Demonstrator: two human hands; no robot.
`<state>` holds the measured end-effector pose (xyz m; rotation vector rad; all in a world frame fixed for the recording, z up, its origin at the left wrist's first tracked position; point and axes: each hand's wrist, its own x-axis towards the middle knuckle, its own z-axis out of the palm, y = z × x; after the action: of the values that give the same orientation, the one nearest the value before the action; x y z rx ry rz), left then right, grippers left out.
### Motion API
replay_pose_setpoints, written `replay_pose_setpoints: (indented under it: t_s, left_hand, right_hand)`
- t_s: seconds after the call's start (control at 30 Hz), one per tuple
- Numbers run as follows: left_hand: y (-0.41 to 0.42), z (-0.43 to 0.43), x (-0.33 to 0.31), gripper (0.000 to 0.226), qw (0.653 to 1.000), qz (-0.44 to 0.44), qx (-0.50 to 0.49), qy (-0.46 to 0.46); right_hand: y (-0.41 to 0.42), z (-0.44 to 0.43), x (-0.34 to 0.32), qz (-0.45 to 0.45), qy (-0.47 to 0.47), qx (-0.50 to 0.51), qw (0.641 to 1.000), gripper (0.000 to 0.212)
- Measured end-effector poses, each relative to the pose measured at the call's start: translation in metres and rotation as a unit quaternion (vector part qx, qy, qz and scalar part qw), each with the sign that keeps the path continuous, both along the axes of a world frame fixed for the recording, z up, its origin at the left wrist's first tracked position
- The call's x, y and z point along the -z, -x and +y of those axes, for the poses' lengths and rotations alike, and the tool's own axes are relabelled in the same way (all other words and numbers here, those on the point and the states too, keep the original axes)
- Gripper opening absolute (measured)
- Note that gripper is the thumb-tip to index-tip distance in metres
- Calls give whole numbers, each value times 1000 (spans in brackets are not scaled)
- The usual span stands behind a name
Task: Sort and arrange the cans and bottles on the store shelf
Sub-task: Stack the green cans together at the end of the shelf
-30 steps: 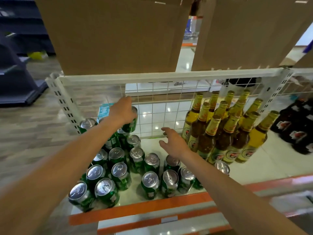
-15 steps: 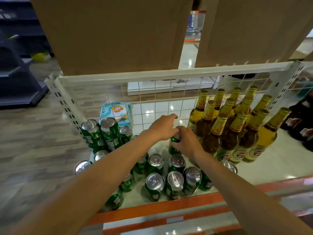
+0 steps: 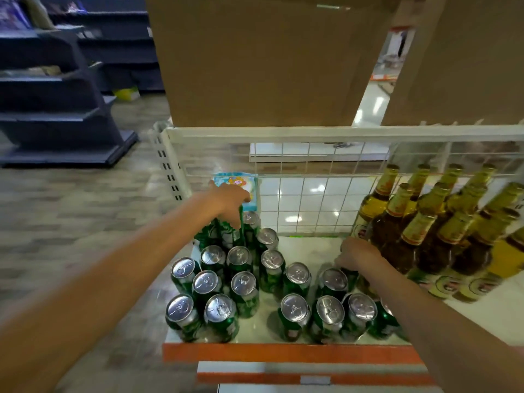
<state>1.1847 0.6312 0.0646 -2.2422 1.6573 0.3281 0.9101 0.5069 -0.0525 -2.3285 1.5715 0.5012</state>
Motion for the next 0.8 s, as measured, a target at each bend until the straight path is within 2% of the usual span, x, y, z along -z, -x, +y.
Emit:
replay_pose_setpoints:
  t_s: [0.1, 0.3, 0.47, 0.53, 0.6, 0.67, 0.8]
  left_hand:
    - [-10, 3, 5, 77, 1000, -18, 10, 21]
    - [-27, 9, -2, 88, 987, 135, -28, 82]
    - [-5, -1, -22, 85, 977, 170, 2, 132]
    - [12, -8, -28, 85, 967, 203, 17, 152]
    - [32, -17, -26, 85, 951, 255, 18, 176]
    - [55, -29, -19, 84, 936, 293, 17, 192]
    - [103, -58, -1, 88, 925, 324, 34, 196]
  right_hand:
    - [-9, 4, -10, 1, 11, -16, 1000, 50]
    - [-21, 21, -26, -132, 70, -57, 987, 45]
    - [-31, 33, -38, -199, 73, -58, 976, 49]
    - [-30, 35, -39, -225, 59, -56, 971, 57]
    - [-27, 38, -41, -297, 12, -52, 953, 75]
    - [-24, 41, -44, -390, -29, -31, 920, 91]
    - [-15, 38, -41, -480, -15, 16, 877, 95]
